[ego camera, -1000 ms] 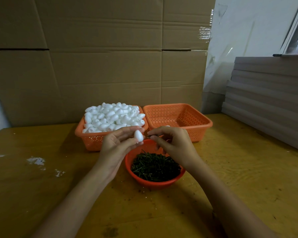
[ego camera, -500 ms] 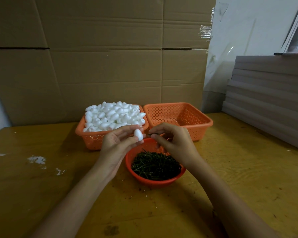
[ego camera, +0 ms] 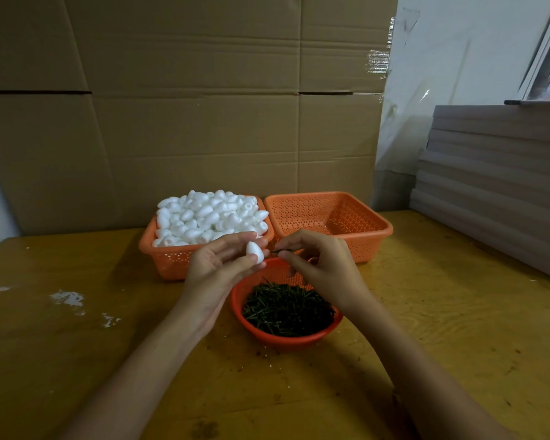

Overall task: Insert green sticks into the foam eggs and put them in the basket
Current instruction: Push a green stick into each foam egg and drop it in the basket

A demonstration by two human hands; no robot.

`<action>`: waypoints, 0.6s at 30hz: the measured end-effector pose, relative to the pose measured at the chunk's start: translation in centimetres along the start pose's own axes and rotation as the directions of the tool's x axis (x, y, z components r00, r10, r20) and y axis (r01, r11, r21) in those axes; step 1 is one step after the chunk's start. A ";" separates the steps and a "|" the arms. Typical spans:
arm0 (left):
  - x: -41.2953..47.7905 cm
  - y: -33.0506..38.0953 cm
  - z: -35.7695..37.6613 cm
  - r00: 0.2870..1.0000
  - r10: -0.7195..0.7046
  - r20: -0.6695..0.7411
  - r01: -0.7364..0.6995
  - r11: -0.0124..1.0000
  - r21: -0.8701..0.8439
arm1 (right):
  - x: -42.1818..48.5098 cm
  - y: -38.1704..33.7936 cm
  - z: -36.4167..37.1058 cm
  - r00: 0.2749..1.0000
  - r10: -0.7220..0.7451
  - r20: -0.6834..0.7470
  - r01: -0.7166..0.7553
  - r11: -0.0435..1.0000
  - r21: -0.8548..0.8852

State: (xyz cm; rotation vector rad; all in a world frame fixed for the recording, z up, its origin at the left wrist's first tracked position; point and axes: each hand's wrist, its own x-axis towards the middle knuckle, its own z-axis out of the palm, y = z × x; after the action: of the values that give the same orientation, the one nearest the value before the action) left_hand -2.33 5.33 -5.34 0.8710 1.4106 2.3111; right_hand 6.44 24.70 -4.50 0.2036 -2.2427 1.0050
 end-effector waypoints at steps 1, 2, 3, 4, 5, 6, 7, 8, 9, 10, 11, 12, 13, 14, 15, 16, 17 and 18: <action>0.0 0.0 0.0 1.000 -0.003 0.002 0.003 1.000 -0.006 | 0.0 0.0 0.0 1.000 0.003 -0.001 -0.003 1.000 0.000; 0.0 0.0 0.0 1.000 -0.005 0.002 0.005 1.000 -0.012 | 0.0 0.0 0.0 1.000 0.005 -0.002 -0.005 1.000 0.000; 0.0 -0.1 0.0 1.000 -0.006 0.003 0.006 1.000 -0.016 | 0.0 0.0 0.0 1.000 0.006 -0.003 -0.006 1.000 -0.001; 0.1 -0.1 -0.1 1.000 -0.006 0.004 0.006 1.000 -0.016 | 0.0 0.0 0.0 1.000 0.005 -0.004 -0.005 1.000 -0.001; 0.1 -0.1 -0.1 1.000 -0.005 0.007 0.005 1.000 -0.012 | 0.0 0.0 0.0 1.000 0.005 -0.005 -0.005 1.000 -0.002; 0.1 -0.1 -0.1 1.000 -0.004 0.011 0.004 1.000 -0.005 | 0.0 -0.1 -0.1 1.000 0.004 -0.005 -0.004 1.000 -0.004; 0.1 -0.1 -0.1 1.000 -0.004 0.016 0.004 1.000 -0.001 | 0.0 -0.1 -0.1 1.000 0.004 -0.005 -0.004 1.000 -0.006; 0.1 -0.1 -0.1 1.000 -0.005 0.020 0.005 1.000 -0.001 | 0.0 -0.1 -0.1 1.000 0.004 -0.006 -0.004 1.000 -0.007; 0.1 -0.1 -0.2 1.000 -0.006 0.022 0.006 1.000 -0.004 | 0.0 -0.1 -0.1 1.000 0.002 -0.006 -0.003 1.000 -0.007; 0.1 -0.1 -0.2 1.000 -0.008 0.022 0.008 1.000 -0.006 | 0.0 -0.1 -0.1 1.000 0.001 -0.007 -0.001 1.000 -0.007; 0.1 -0.1 -0.1 1.000 -0.010 0.021 0.010 1.000 -0.007 | 0.0 -0.1 -0.1 1.000 -0.001 -0.007 0.001 1.000 -0.008; 0.1 -0.1 -0.1 1.000 -0.012 0.019 0.012 1.000 -0.007 | 0.0 -0.1 -0.1 1.000 -0.002 -0.007 0.002 1.000 -0.010; 0.2 -0.1 -0.1 1.000 -0.014 0.017 0.014 1.000 -0.007 | 0.0 -0.1 -0.1 1.000 -0.001 -0.008 0.001 1.000 -0.012; 0.2 -0.1 -0.1 1.000 -0.015 0.015 0.015 1.000 -0.006 | 0.0 0.0 -0.1 1.000 0.002 -0.007 -0.002 1.000 -0.013; 0.2 -0.1 -0.1 1.000 -0.013 0.012 0.014 1.000 -0.003 | 0.0 0.0 0.0 1.000 0.004 -0.008 -0.004 1.000 -0.011; 0.2 0.0 -0.1 1.000 -0.011 0.010 0.011 1.000 0.001 | 0.0 0.0 0.0 1.000 0.006 -0.009 -0.006 1.000 -0.009; 0.2 0.0 -0.1 1.000 -0.010 0.007 0.010 1.000 0.003 | 0.0 0.0 0.0 1.000 0.006 -0.010 -0.006 1.000 -0.008; 0.2 0.0 -0.1 1.000 -0.013 0.004 0.013 1.000 0.001 | 0.0 0.0 0.0 1.000 0.004 -0.012 -0.004 1.000 -0.009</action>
State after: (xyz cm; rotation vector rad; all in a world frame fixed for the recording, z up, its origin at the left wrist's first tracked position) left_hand -2.53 5.33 -5.35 0.8641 1.4119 2.2979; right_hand 6.49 24.70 -4.52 0.1881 -2.2369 0.9959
